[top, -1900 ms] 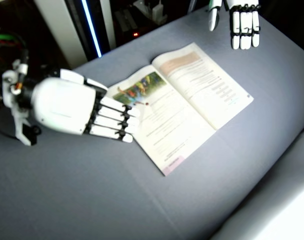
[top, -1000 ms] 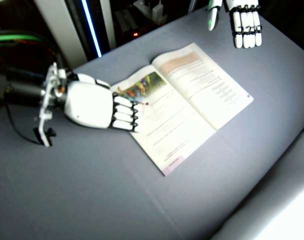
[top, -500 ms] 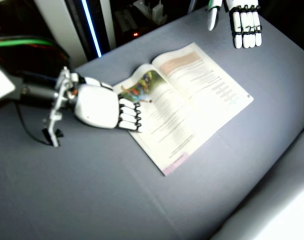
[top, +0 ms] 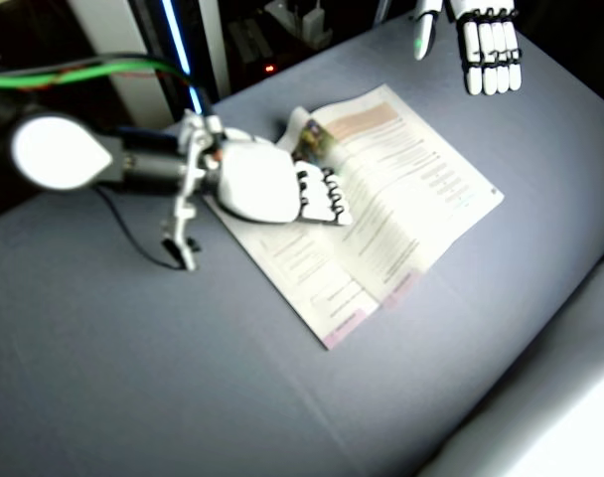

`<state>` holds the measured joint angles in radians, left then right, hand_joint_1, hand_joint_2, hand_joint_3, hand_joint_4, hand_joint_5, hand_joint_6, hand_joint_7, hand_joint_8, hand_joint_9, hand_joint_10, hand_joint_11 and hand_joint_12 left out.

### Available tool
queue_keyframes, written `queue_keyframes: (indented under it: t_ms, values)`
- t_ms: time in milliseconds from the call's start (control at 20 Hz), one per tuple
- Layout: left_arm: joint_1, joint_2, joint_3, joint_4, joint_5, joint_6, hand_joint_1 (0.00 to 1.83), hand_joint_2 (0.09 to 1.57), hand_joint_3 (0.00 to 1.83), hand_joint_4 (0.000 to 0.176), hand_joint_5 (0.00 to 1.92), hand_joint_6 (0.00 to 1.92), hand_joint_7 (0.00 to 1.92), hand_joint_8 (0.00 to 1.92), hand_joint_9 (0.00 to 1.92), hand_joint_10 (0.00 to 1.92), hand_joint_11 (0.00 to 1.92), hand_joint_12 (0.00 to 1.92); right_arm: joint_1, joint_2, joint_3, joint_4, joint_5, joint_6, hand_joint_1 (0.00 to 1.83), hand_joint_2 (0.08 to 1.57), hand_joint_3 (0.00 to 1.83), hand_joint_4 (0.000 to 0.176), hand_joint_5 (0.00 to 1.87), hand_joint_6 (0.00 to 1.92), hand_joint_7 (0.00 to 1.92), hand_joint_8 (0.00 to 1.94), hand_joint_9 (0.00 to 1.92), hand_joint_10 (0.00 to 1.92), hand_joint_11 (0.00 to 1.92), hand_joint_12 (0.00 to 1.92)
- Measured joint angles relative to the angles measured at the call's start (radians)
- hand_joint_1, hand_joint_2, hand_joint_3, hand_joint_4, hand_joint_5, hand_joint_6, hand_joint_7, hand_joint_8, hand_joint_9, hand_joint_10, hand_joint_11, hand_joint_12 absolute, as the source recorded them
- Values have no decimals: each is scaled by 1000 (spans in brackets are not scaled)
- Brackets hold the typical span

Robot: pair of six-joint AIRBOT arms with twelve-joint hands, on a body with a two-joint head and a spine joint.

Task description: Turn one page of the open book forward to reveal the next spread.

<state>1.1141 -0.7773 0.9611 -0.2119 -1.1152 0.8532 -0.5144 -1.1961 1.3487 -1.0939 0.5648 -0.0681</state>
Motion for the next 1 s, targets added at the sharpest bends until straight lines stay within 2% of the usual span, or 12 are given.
queue_keyframes:
  t_ms: [250, 500, 550, 650, 750, 900, 1000]
  values:
    - [-9, 3, 3, 0, -27, -2, 0, 1244, 0, 0, 66, 8, 29, 10, 16, 6, 0, 0, 14, -127, 75, 103, 3, -57, 0, 1329, 10, 0, 143, 2, 145, 1, 116, 7, 73, 22]
    - [-24, 27, 3, 2, -85, -2, 0, 1282, 0, 0, 67, 4, 54, 13, 37, 11, 10, 4, 72, -238, 120, 137, 18, -89, 0, 1329, 6, 0, 119, 4, 127, 2, 126, 6, 75, 21]
    - [-24, 38, 3, 3, -97, -2, 0, 1279, 0, 0, 72, 6, 64, 16, 48, 14, 20, 8, 76, -269, 128, 138, 19, -90, 0, 1322, 2, 0, 116, 3, 118, 0, 107, 0, 62, 15]
    - [-25, 59, 2, 3, -123, -5, 0, 1272, 0, 0, 79, 7, 60, 11, 38, 7, 25, 10, 89, -325, 132, 65, 21, -90, 0, 1316, 0, 0, 75, 0, 57, 0, 41, 0, 25, 0]
    - [-25, 82, -2, 2, -137, -5, 0, 1283, 0, 0, 43, 0, 30, 0, 3, 0, 0, 0, 122, -330, 93, -3, 49, -89, 0, 1283, 0, 0, 227, 9, 215, 10, 179, 11, 113, 27]
    - [-25, 90, -1, -8, -138, -5, 0, 1254, 0, 0, 58, 8, 42, 7, 27, 10, 25, 11, 162, -315, 47, 23, 144, -88, 0, 1266, 0, 0, 371, 9, 375, 11, 318, 12, 239, 57]
    - [-24, 92, -1, -3, -123, -5, 0, 1261, 0, 0, 50, 3, 34, 2, 20, 5, 15, 7, 162, -294, 12, -15, 198, -85, 0, 1268, 1, 0, 355, 1, 361, 1, 300, 1, 222, 47]
